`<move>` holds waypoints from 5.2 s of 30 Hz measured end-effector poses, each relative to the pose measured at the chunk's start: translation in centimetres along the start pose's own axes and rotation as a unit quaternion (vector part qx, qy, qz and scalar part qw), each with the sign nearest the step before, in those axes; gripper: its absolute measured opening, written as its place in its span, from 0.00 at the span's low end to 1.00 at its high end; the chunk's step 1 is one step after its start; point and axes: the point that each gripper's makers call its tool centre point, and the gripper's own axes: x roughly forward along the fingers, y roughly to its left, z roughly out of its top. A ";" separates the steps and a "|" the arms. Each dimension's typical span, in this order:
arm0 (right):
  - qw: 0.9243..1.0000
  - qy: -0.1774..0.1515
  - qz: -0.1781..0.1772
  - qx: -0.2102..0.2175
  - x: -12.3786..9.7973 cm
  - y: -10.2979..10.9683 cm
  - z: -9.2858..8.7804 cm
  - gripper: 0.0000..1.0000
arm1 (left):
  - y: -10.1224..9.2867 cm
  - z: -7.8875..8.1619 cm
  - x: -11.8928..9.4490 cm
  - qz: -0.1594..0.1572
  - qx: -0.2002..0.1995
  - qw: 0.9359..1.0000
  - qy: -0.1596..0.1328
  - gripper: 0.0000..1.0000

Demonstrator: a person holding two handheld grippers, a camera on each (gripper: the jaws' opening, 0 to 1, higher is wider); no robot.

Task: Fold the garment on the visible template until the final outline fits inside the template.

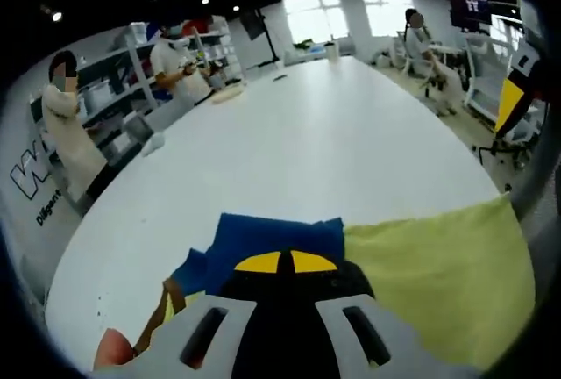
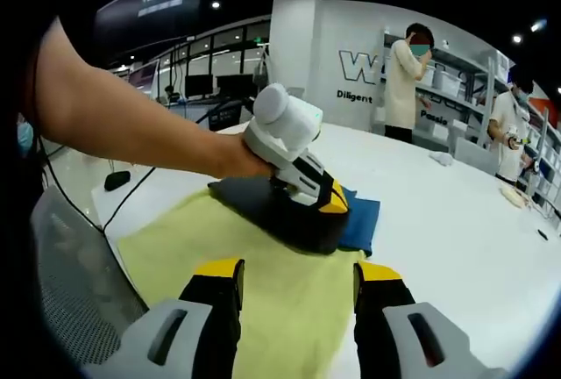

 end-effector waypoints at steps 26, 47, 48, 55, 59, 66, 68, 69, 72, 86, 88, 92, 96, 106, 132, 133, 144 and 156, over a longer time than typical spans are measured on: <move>1.000 0.003 0.000 0.003 0.0 0.0 -0.1 0.50 | -1.8 -0.8 2.8 -0.016 0.018 1.000 0.010 0.00; 1.000 0.005 0.000 0.004 0.1 0.0 -0.3 0.50 | -2.1 -2.5 3.8 -0.011 0.010 0.999 0.036 0.03; 1.000 0.006 0.000 0.004 0.1 -0.1 -0.3 0.50 | -2.1 -2.4 3.8 -0.011 0.009 0.999 0.036 0.03; 1.000 0.007 0.000 0.003 0.2 -0.1 -0.3 0.50 | -1.3 -1.9 2.8 -0.002 -0.005 1.000 0.027 0.07; 1.000 0.007 0.000 0.001 0.2 0.0 -0.3 0.50 | -0.7 -1.2 1.9 0.009 -0.018 1.000 0.014 0.08; 1.000 0.006 0.002 -0.002 0.1 0.1 -0.3 0.50 | -0.3 -0.3 -0.3 0.024 -0.028 0.999 -0.005 0.10; 1.000 0.007 0.003 -0.005 0.1 0.2 -0.3 0.50 | -0.1 -0.2 -1.1 0.029 -0.033 0.999 -0.009 0.10; 1.000 0.007 0.004 -0.006 0.1 0.3 -0.3 0.50 | -0.1 0.0 -1.5 0.032 -0.034 0.999 -0.013 0.10; 1.000 0.007 0.006 -0.009 0.2 0.4 -0.3 0.50 | 0.2 0.4 -3.4 0.043 -0.036 0.998 -0.025 0.10; 0.999 0.008 0.022 -0.023 0.2 1.2 -0.2 0.49 | 0.7 0.5 -10.6 0.099 -0.054 0.993 -0.045 0.19; 0.999 0.008 0.024 -0.024 0.2 1.3 -0.2 0.49 | 0.7 0.2 -11.5 0.108 -0.061 0.991 -0.044 0.25; 0.999 0.009 0.029 -0.028 0.2 1.5 -0.2 0.49 | 0.4 -0.1 -13.6 0.124 -0.085 0.987 -0.051 0.31; 0.999 0.010 0.032 -0.031 0.3 1.7 -0.2 0.49 | 0.2 -0.5 -15.8 0.141 -0.109 0.982 -0.059 0.37; 0.999 0.011 0.039 -0.030 0.2 2.0 -0.2 0.49 | -2.0 -1.2 -21.5 0.180 -0.158 0.967 -0.086 0.47; 0.998 0.040 0.051 0.000 2.6 -0.4 -1.1 0.49 | -8.5 -5.4 -30.8 0.271 -0.285 0.910 -0.128 0.54; 0.998 0.043 0.051 -0.005 2.9 -0.7 -1.2 0.48 | -8.7 -5.4 -30.7 0.269 -0.286 0.910 -0.129 0.54; 0.997 0.052 0.049 -0.022 5.9 -3.5 -1.6 0.43 | -9.1 -6.0 -30.2 0.273 -0.292 0.908 -0.128 0.53; 0.995 0.073 0.063 -0.005 10.3 -5.2 -3.8 0.38 | -9.1 -6.3 -29.9 0.270 -0.294 0.908 -0.125 0.52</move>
